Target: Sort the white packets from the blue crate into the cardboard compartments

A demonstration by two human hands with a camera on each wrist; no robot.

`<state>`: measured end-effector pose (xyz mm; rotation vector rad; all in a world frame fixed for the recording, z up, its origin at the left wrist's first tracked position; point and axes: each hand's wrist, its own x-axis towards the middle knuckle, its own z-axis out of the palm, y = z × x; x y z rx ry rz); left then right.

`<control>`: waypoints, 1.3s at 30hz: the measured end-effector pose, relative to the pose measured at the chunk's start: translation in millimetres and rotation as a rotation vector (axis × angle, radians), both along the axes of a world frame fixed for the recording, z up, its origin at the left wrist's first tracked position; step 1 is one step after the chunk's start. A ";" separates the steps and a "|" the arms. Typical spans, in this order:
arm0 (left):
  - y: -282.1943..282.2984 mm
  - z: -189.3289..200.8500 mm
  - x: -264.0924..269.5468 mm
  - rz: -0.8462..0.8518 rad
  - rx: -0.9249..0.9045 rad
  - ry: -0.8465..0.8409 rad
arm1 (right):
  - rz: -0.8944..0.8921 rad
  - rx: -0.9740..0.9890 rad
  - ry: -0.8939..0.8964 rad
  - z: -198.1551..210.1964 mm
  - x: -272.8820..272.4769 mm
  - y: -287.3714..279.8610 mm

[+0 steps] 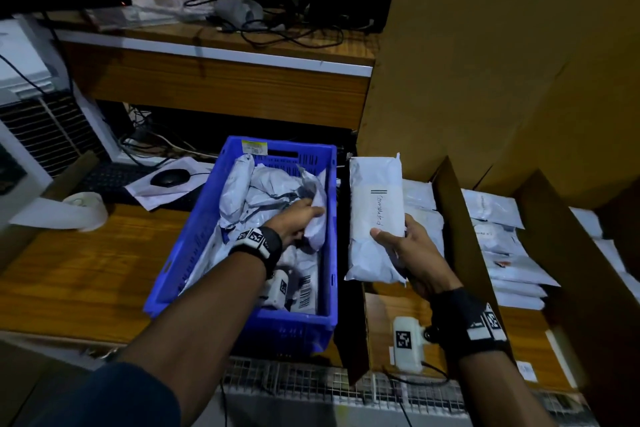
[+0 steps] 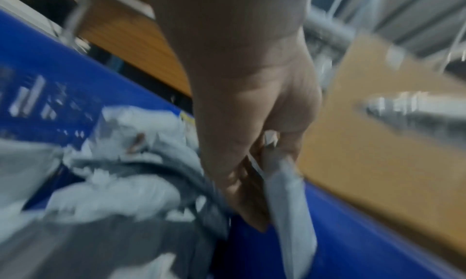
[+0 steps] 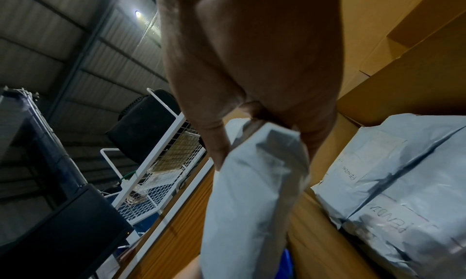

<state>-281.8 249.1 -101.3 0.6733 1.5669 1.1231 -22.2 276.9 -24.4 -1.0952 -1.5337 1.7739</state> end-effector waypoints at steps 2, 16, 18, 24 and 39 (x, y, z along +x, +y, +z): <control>-11.9 14.6 -10.3 0.021 0.022 0.057 | -0.009 -0.018 0.030 2.7 -1.7 0.4; -96.4 117.9 -38.8 -0.210 0.326 -0.060 | 0.035 0.161 0.034 32.9 -34.5 -15.7; -103.5 119.1 -37.7 -0.238 0.329 -0.077 | 0.073 0.195 0.027 38.1 -38.5 -20.8; -119.2 124.8 -29.2 -0.235 0.328 -0.022 | 0.041 0.107 0.097 45.1 -45.1 -26.4; -102.0 139.3 48.8 -0.472 0.411 1.079 | -0.076 0.180 0.024 46.7 -53.6 -37.7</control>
